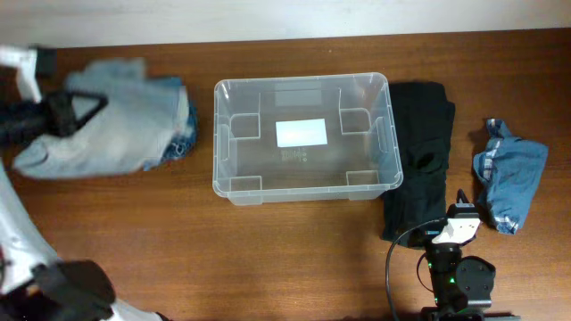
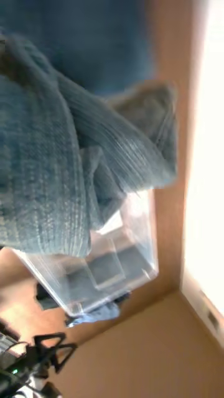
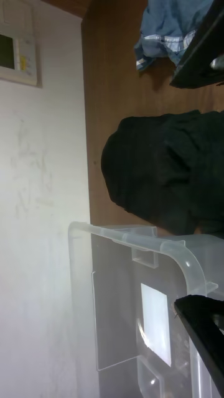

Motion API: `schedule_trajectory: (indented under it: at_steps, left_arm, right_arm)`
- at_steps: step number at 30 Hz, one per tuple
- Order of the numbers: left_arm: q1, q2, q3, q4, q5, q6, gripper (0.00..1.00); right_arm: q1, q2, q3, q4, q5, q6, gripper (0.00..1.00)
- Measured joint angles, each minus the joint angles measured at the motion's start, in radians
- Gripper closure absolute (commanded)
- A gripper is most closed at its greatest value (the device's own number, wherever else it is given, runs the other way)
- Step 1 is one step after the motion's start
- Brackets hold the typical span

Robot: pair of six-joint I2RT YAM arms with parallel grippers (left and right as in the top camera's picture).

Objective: Pack container
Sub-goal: 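Lift the light-blue jeans with the left gripper over the container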

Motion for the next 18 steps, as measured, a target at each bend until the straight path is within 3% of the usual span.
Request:
schedule_trajectory:
  at_steps: [8, 13, 18]
  left_arm:
    - [-0.429, -0.095, 0.027, 0.644, 0.03, -0.52, 0.99]
    - [-0.701, -0.097, 0.027, 0.713, -0.158, -0.733, 0.99]
    - [-0.932, -0.095, 0.027, 0.702, -0.367, -0.826, 0.99]
  right_arm:
    - [0.0, 0.0, 0.0, 0.0, 0.0, 0.0, 0.01]
    - [0.0, 0.0, 0.0, 0.0, 0.0, 0.0, 0.02]
    - [0.0, 0.0, 0.0, 0.0, 0.0, 0.0, 0.02]
